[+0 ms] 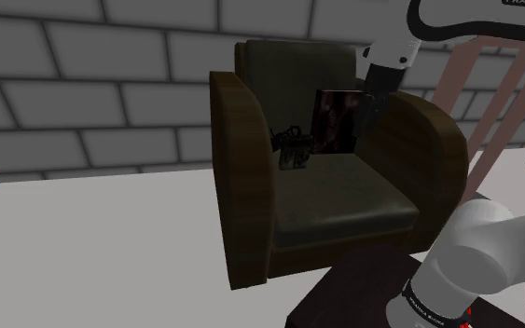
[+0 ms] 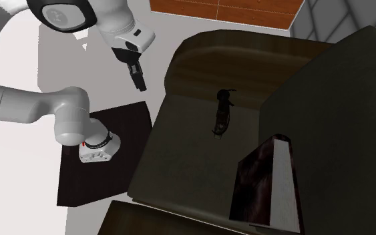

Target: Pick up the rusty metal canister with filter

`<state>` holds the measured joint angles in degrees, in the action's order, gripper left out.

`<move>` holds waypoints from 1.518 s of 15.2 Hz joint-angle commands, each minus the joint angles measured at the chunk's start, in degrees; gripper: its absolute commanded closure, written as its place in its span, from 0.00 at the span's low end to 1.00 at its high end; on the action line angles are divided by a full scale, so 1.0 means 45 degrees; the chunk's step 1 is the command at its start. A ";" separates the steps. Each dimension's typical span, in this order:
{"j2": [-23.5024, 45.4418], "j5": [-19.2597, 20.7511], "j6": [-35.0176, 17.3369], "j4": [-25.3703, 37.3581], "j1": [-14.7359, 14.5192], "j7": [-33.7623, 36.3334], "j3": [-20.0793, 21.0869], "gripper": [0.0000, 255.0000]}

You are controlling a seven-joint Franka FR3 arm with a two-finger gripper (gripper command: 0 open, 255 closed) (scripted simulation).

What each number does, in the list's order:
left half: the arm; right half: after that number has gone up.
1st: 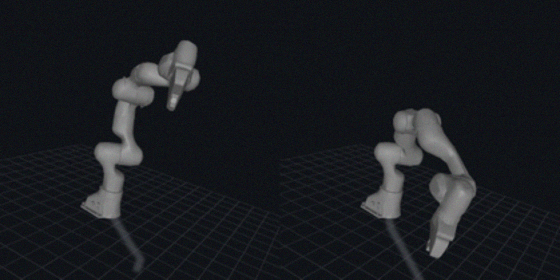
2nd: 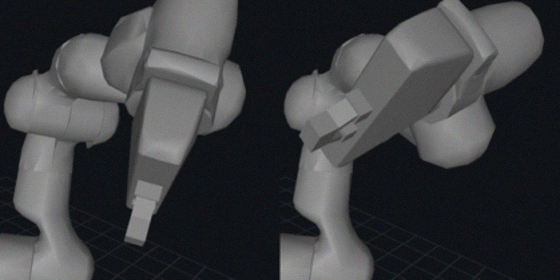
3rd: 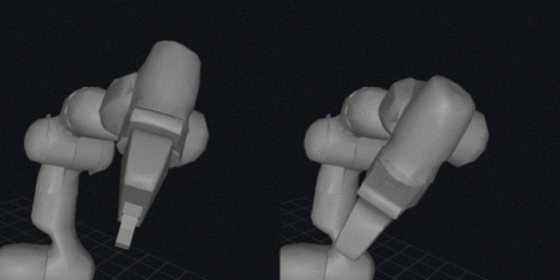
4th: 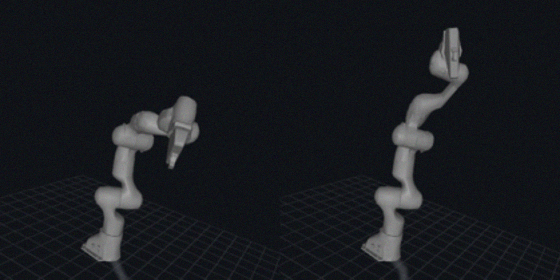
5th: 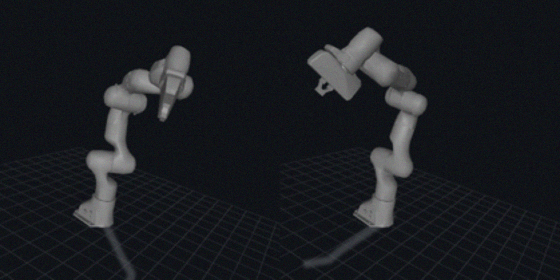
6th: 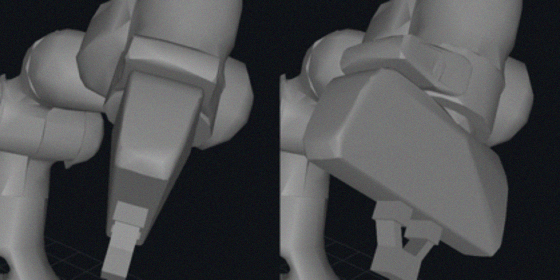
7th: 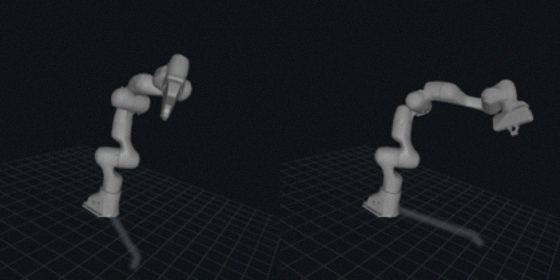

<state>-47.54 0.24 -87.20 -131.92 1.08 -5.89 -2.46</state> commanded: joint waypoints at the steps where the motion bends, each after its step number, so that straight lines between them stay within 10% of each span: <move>1: 0.0000 0.0000 0.0000 0.0000 0.0000 0.0000 0.0000 0.00; 23: 0.9673 0.1801 -0.4759 0.5753 -0.0596 -0.6007 -0.1896 0.00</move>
<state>-5.61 8.22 -108.21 -107.50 -1.58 -31.71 -10.85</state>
